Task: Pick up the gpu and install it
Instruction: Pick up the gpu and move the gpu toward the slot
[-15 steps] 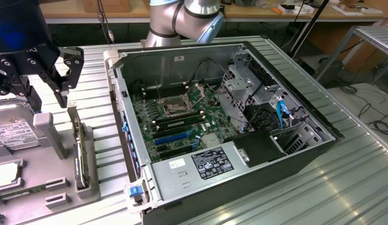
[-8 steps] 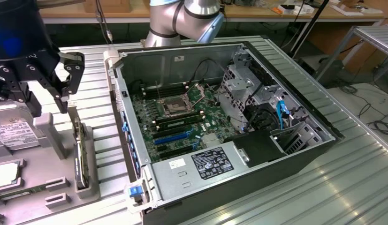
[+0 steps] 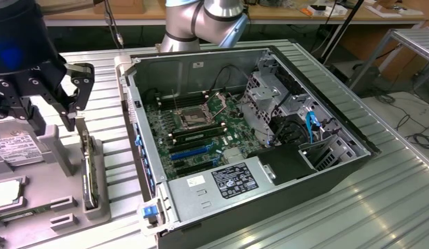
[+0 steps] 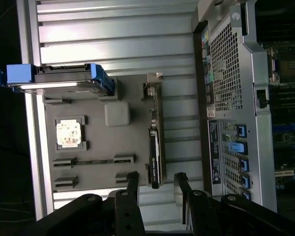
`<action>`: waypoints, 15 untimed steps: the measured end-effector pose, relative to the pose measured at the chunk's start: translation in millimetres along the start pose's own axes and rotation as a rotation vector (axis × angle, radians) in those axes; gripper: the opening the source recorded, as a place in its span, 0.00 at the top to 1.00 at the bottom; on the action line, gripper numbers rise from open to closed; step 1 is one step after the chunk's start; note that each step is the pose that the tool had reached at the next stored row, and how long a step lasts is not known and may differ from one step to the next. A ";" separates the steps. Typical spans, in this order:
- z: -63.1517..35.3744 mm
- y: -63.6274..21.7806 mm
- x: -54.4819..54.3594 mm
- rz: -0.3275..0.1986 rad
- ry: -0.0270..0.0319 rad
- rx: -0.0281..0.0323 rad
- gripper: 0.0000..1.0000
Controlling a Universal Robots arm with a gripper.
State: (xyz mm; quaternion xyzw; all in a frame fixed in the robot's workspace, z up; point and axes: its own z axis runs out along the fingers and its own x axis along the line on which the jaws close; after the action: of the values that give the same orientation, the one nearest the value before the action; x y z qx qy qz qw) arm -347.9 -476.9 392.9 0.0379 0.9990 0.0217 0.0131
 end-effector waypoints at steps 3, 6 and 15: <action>-0.3 -6.1 -0.5 0.000 0.0001 0.0001 0.58; -0.5 -11.9 -0.9 0.000 0.0000 0.0000 0.58; -0.8 -17.1 -1.3 0.000 0.0001 0.0001 0.58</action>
State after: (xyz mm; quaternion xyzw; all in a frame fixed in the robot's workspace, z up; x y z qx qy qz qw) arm -347.9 -494.0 392.9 0.0379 0.9990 0.0217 0.0130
